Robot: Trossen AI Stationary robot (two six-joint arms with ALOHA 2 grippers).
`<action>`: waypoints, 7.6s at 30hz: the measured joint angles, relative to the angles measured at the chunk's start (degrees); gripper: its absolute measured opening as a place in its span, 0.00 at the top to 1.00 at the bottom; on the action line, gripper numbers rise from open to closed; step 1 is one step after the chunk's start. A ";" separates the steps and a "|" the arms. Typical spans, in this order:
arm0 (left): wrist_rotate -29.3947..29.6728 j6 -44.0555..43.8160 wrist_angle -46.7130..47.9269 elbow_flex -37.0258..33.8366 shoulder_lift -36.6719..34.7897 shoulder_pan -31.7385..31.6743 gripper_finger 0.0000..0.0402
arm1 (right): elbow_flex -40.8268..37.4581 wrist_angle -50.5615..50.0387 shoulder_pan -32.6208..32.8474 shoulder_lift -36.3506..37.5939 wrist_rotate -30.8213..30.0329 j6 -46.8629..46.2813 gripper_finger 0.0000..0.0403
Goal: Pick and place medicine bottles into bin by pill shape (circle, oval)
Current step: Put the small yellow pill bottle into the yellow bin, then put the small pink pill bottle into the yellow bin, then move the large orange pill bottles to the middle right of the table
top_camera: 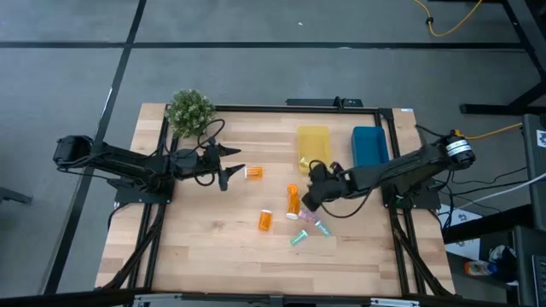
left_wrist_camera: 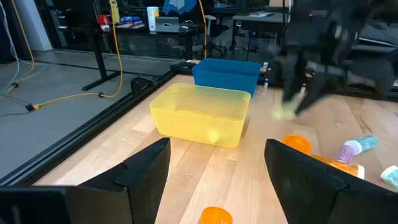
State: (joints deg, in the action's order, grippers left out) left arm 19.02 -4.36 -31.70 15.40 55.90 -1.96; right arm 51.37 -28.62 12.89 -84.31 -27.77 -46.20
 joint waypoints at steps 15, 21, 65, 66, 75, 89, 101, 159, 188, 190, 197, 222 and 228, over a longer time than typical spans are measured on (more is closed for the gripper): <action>0.00 0.00 -0.02 0.00 0.00 0.01 0.36 | 0.59 -0.12 -11.76 3.42 -13.81 4.70 0.70; -0.01 0.00 -0.02 0.00 0.00 0.02 0.36 | 0.59 -0.05 -17.04 1.42 -7.91 4.54 0.70; 0.00 0.00 0.01 -0.01 0.00 0.01 0.36 | 0.62 3.79 -19.63 -0.83 -4.44 7.28 0.48; 0.00 0.00 0.00 0.00 0.00 0.01 0.36 | 0.62 3.96 -19.63 -0.81 -4.00 6.91 0.48; 0.00 -0.02 0.04 0.00 0.00 0.02 0.37 | 0.64 4.33 -13.85 2.72 -0.42 12.04 0.48; -0.01 0.00 0.47 0.00 0.00 0.02 0.37 | 0.70 -0.97 -0.95 3.66 20.32 9.94 0.48; -0.01 -0.02 0.67 0.00 0.00 0.01 0.37 | 0.70 0.65 5.44 -0.94 20.50 8.83 0.48; 0.01 -0.02 1.55 0.00 0.00 0.01 0.36 | 0.44 -3.62 5.09 -11.59 17.41 7.90 0.73; 0.03 -0.04 2.54 -0.02 0.02 0.00 0.37 | 0.62 -8.49 -12.07 -0.83 -13.43 -3.06 0.73; 0.01 -0.04 2.56 -0.02 0.02 0.00 0.37 | 0.62 -6.94 -13.31 -0.83 -13.12 -3.03 0.73; 0.03 0.01 3.50 -0.02 0.02 0.00 0.37 | 0.64 -3.46 -14.56 -0.83 -13.07 -1.65 0.73; 0.01 0.31 4.22 -0.02 0.02 0.00 0.37 | 0.64 -2.33 -14.56 -0.83 -13.07 -1.50 0.57; 0.01 0.31 4.22 -0.02 0.02 0.00 0.37 | 0.64 -2.34 -14.56 -0.83 -13.07 -1.44 0.56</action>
State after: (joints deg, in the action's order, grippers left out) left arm 19.03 -4.05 -27.49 15.38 55.92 -1.96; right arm 52.01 -30.96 -1.67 -85.14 -40.84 -47.64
